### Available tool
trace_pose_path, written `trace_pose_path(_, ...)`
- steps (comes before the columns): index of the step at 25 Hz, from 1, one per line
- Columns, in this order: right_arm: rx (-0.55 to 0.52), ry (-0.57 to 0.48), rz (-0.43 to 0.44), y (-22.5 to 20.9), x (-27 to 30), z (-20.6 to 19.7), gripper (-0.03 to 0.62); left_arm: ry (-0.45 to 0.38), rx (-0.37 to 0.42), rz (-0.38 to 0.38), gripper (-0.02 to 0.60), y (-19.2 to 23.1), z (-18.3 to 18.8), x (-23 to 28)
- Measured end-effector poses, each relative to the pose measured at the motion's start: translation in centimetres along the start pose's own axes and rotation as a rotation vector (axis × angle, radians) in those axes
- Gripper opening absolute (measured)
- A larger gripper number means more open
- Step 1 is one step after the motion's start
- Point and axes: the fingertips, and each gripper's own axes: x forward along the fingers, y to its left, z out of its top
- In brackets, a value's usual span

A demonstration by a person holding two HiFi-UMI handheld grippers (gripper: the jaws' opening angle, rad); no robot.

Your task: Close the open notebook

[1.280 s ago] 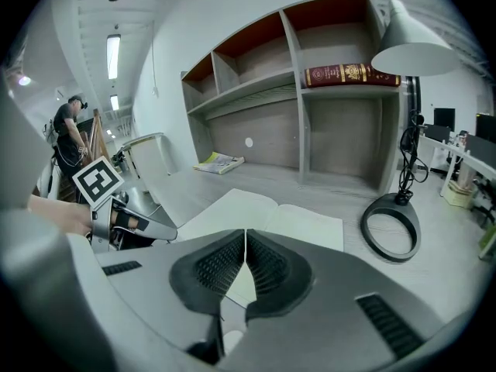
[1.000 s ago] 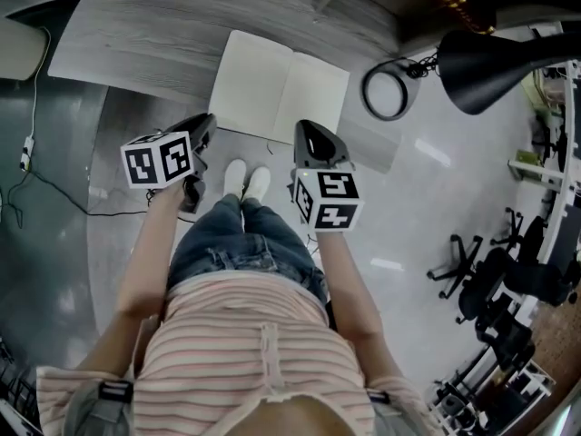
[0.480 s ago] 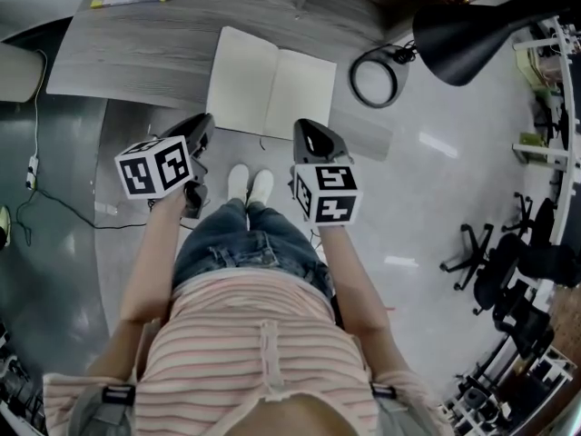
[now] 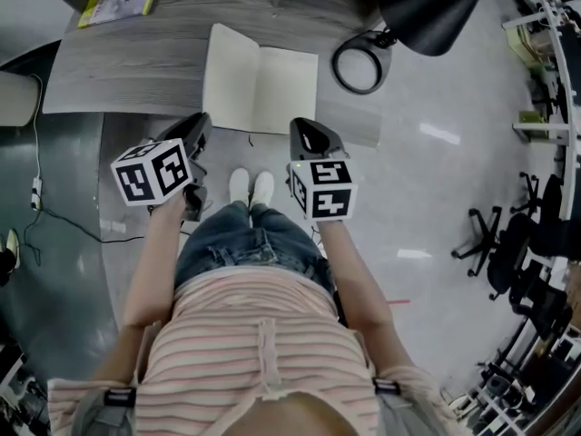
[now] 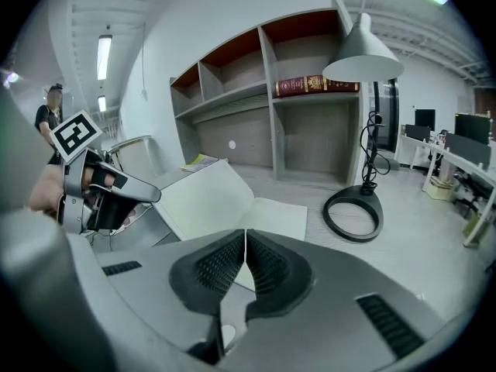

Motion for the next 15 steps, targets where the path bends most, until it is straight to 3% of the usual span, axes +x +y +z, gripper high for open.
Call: trace_pose_path(15,0.049,-0.014,-0.075,-3.0,-3.1,-1.2,0.018,0.046,0.114,-0.122,0.037,-7.1,-0.2,2.0)
